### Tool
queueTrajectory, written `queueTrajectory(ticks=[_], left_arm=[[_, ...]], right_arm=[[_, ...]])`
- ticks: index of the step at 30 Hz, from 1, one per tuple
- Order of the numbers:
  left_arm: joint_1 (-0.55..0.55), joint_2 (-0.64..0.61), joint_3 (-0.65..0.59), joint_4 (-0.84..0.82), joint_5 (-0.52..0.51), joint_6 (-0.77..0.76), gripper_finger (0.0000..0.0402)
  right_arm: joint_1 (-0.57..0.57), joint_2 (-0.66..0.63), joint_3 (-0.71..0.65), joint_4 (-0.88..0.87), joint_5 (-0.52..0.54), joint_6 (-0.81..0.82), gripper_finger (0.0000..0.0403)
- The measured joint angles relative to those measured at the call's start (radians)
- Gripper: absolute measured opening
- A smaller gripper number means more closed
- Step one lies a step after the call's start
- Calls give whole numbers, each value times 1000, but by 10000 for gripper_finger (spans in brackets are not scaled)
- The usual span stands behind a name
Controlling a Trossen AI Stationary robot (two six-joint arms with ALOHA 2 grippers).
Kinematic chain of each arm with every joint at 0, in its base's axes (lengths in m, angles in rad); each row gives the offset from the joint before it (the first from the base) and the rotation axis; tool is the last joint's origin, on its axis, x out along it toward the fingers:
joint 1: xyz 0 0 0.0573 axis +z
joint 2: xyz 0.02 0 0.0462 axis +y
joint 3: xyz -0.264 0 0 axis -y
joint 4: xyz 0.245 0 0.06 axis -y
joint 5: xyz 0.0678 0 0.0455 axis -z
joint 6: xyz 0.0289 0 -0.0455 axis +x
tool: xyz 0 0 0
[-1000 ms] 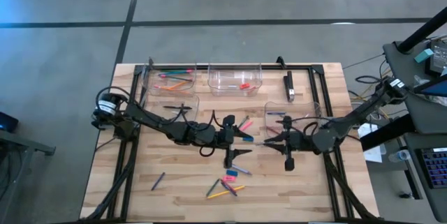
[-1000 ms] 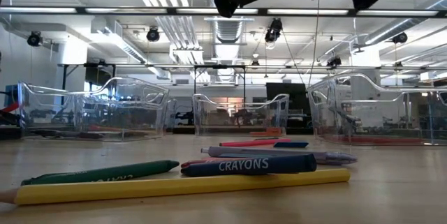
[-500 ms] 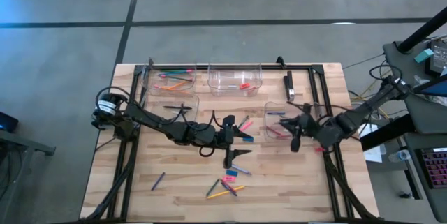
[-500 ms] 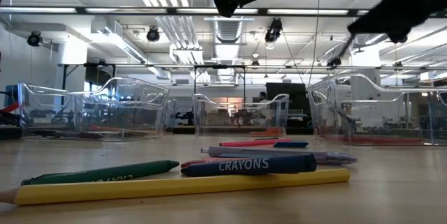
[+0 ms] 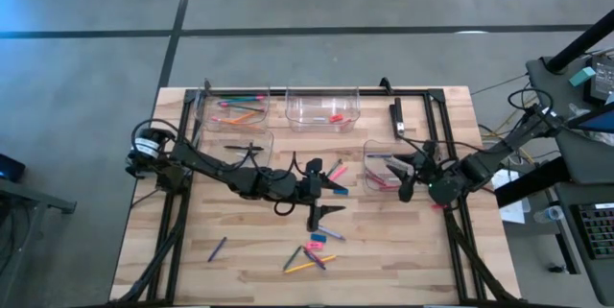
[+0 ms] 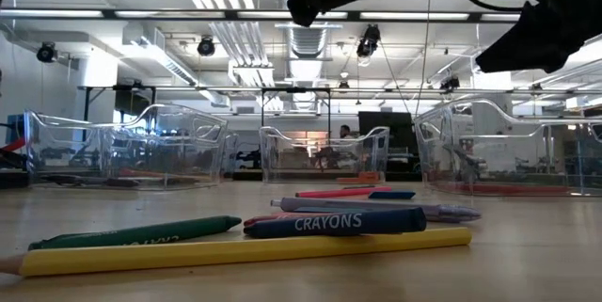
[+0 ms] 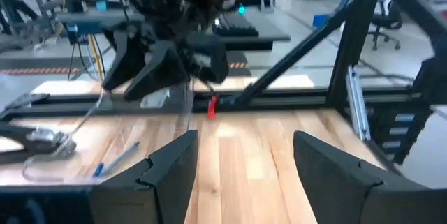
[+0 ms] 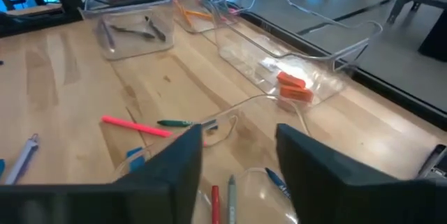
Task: Sort crayons/erasers/pens/pencils in bins
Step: Put the blue crayon into the bottom right transparent bin
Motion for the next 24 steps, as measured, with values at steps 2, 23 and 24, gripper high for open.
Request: queueTrajectory(ticks=[2, 23, 24], left_arm=[[0, 0, 0, -42, -22, -4, 219], [-85, -297, -42, -448, -258, -54, 181], [-98, -310, -60, -436, -258, -50, 175]], right_arm=[[0, 2, 1, 1, 0, -1, 199], [2, 452, 81, 696, -421, -437, 244], [2, 488, 99, 695, -450, -444, 245]])
